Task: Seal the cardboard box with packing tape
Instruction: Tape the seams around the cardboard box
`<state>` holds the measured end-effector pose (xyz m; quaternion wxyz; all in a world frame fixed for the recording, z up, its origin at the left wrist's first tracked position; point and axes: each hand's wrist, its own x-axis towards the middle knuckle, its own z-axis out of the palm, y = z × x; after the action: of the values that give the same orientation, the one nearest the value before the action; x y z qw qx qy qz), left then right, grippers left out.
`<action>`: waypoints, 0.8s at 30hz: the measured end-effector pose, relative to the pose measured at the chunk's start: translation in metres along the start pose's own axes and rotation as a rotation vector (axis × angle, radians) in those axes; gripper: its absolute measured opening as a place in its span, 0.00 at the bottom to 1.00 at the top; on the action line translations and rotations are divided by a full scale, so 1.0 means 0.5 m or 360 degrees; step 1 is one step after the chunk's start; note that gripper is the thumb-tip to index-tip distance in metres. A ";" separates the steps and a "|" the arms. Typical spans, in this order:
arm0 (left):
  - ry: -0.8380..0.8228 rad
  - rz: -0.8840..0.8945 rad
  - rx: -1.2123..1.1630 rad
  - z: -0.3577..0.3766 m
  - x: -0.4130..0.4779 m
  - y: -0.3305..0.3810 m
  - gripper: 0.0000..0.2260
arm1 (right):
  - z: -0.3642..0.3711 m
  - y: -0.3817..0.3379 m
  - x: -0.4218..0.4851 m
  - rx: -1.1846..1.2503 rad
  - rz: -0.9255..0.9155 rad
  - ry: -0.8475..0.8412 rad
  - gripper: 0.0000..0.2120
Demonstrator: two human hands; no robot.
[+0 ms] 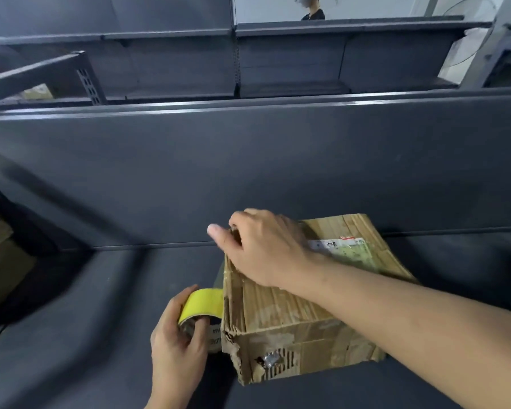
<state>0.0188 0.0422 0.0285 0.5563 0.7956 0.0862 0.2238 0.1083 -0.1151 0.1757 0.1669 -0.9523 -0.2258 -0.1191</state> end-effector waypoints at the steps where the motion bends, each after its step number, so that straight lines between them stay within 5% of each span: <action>1: -0.0001 -0.0005 -0.0001 0.001 0.000 0.003 0.25 | 0.005 -0.003 -0.004 -0.0075 -0.0034 0.0048 0.27; 8: 0.0017 -0.0189 -0.0217 0.009 0.009 0.007 0.28 | 0.009 -0.028 -0.005 -0.0256 -0.0105 0.0180 0.24; 14: 0.0291 -0.0357 -0.0281 0.025 -0.011 0.006 0.26 | -0.041 -0.014 0.005 0.0026 0.0227 -0.0512 0.45; 19: 0.0345 -0.0586 -0.0427 0.038 -0.027 -0.015 0.16 | -0.035 -0.010 0.002 0.0134 0.0308 -0.0375 0.21; 24: 0.0250 -0.0431 -0.0651 0.037 -0.014 0.059 0.08 | -0.086 0.027 0.018 0.0511 0.0454 -0.0193 0.20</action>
<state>0.0177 0.0131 0.0489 0.7221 0.6280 0.1879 0.2209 0.1162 -0.1390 0.2142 0.3178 -0.9412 -0.1146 0.0007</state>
